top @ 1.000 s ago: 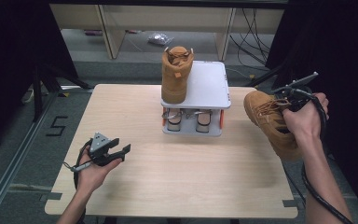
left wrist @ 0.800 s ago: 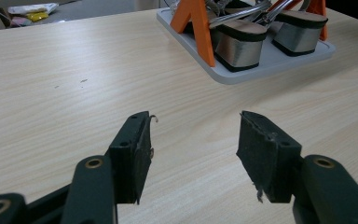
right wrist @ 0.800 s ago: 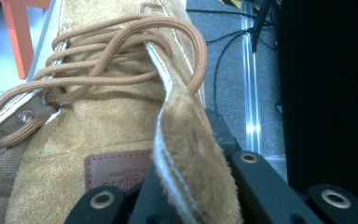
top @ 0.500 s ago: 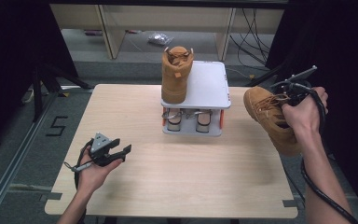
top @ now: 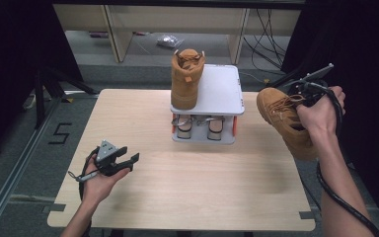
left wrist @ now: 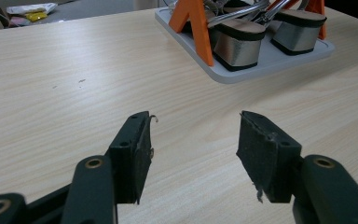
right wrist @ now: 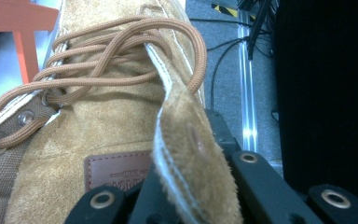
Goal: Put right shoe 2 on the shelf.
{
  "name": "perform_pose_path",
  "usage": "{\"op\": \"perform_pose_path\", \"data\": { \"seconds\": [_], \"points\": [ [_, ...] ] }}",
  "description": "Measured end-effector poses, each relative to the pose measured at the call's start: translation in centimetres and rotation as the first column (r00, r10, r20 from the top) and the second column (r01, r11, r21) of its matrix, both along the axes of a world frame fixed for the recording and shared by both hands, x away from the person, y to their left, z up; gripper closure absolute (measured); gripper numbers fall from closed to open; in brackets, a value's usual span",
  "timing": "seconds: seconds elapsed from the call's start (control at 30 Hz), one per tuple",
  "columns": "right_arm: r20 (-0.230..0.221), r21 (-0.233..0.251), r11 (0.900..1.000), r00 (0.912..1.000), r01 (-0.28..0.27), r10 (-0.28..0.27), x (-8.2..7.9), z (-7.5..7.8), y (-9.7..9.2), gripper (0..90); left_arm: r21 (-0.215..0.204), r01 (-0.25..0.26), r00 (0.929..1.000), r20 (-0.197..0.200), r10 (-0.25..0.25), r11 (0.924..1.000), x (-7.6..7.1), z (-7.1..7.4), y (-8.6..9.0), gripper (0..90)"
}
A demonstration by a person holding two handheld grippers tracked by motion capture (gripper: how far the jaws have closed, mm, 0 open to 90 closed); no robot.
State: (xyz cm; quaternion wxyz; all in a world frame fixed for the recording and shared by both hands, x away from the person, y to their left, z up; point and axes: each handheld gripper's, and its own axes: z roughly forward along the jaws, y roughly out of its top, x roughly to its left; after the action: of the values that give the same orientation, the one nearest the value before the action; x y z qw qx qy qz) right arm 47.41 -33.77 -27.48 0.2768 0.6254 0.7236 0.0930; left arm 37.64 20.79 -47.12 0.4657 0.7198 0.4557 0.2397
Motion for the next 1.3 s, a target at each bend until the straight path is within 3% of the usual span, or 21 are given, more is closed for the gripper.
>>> {"op": "perform_pose_path", "data": {
  "seconds": [0.2, 0.23, 0.27, 0.37, 0.4, 0.47, 0.5, 0.53, 0.57, 0.73, 0.77, 1.0, 1.03, 1.07, 1.3],
  "points": [
    [0.011, -0.003, 1.0000, 0.9999, 0.003, -0.003, 0.3, 0.5, 0.2, 86.8, -0.001, -0.002, 1.0000, 0.000, 0.002, 1.0000, 0.0, 0.0, 0.0, 43.7],
    [0.013, 0.010, 0.9992, 0.9991, 0.040, -0.040, 0.2, 0.6, 0.6, 86.8, -0.002, -0.002, 1.0000, 0.000, 0.002, 1.0000, 0.0, 0.0, 0.0, 43.7],
    [0.016, -0.005, 0.9998, 0.9997, 0.017, -0.017, 0.3, 0.7, 0.5, 86.7, -0.003, -0.004, 1.0000, 0.000, 0.004, 1.0000, 0.0, 0.0, 0.0, 43.7],
    [0.021, -0.007, 0.9999, 0.9997, 0.013, -0.013, 0.5, 1.0, 0.6, 86.8, -0.003, -0.002, 1.0000, -0.002, 0.002, 1.0000, 0.0, -0.1, 0.0, 43.7],
    [0.019, -0.001, 0.9994, 0.9992, 0.035, -0.035, 0.5, 1.0, 0.8, 86.8, -0.005, 0.000, 1.0000, -0.004, 0.000, 1.0000, 0.0, -0.2, 0.0, 43.7],
    [0.018, -0.020, 0.9997, 0.9998, 0.011, -0.011, 0.6, 1.2, 0.7, 86.7, -0.004, 0.004, 1.0000, -0.005, -0.004, 1.0000, 0.0, -0.2, -0.1, 43.7],
    [0.017, 0.004, 0.9993, 0.9991, 0.038, -0.038, 0.6, 1.2, 0.9, 86.8, 0.004, -0.001, 1.0000, -0.008, 0.001, 1.0000, -0.1, -0.2, -0.1, 43.6],
    [0.024, -0.010, 0.9999, 0.9997, -0.001, 0.001, 0.7, 1.2, 0.6, 86.8, 0.003, -0.001, 1.0000, -0.007, 0.001, 1.0000, -0.1, -0.2, -0.1, 43.7],
    [0.024, -0.008, 1.0000, 0.9997, -0.004, 0.004, 0.7, 1.2, 0.6, 86.7, 0.003, -0.002, 1.0000, -0.007, 0.002, 1.0000, 0.0, -0.2, -0.1, 43.6],
    [0.019, -0.006, 1.0000, 0.9998, -0.004, 0.004, 0.9, 1.2, 0.9, 86.7, -0.002, 0.003, 1.0000, -0.002, -0.003, 1.0000, -0.1, -0.1, -0.1, 43.6],
    [0.022, 0.002, 0.9998, 0.9996, 0.020, -0.020, 0.9, 1.3, 1.1, 86.7, -0.002, 0.001, 1.0000, -0.001, -0.001, 1.0000, -0.1, -0.1, -0.1, 43.7],
    [0.033, -0.007, 0.9999, 0.9994, 0.010, -0.010, 1.2, 2.0, 1.3, 86.7, -0.002, 0.000, 1.0000, -0.004, 0.000, 1.0000, -0.1, -0.1, -0.1, 43.6],
    [0.033, 0.009, 0.9992, 0.9987, 0.038, -0.038, 1.2, 2.0, 1.6, 86.7, -0.002, 0.000, 1.0000, -0.003, 0.000, 1.0000, -0.1, -0.1, -0.1, 43.7],
    [0.037, -0.006, 1.0000, 0.9993, -0.002, 0.002, 1.3, 2.1, 1.3, 86.7, -0.002, 0.000, 1.0000, -0.003, 0.000, 1.0000, -0.1, -0.1, -0.1, 43.7],
    [0.046, 0.000, 0.9999, 0.9989, 0.011, -0.011, 1.7, 2.6, 1.9, 86.7, -0.005, 0.000, 1.0000, -0.001, 0.000, 1.0000, -0.1, -0.1, -0.1, 43.7]
  ]
}}
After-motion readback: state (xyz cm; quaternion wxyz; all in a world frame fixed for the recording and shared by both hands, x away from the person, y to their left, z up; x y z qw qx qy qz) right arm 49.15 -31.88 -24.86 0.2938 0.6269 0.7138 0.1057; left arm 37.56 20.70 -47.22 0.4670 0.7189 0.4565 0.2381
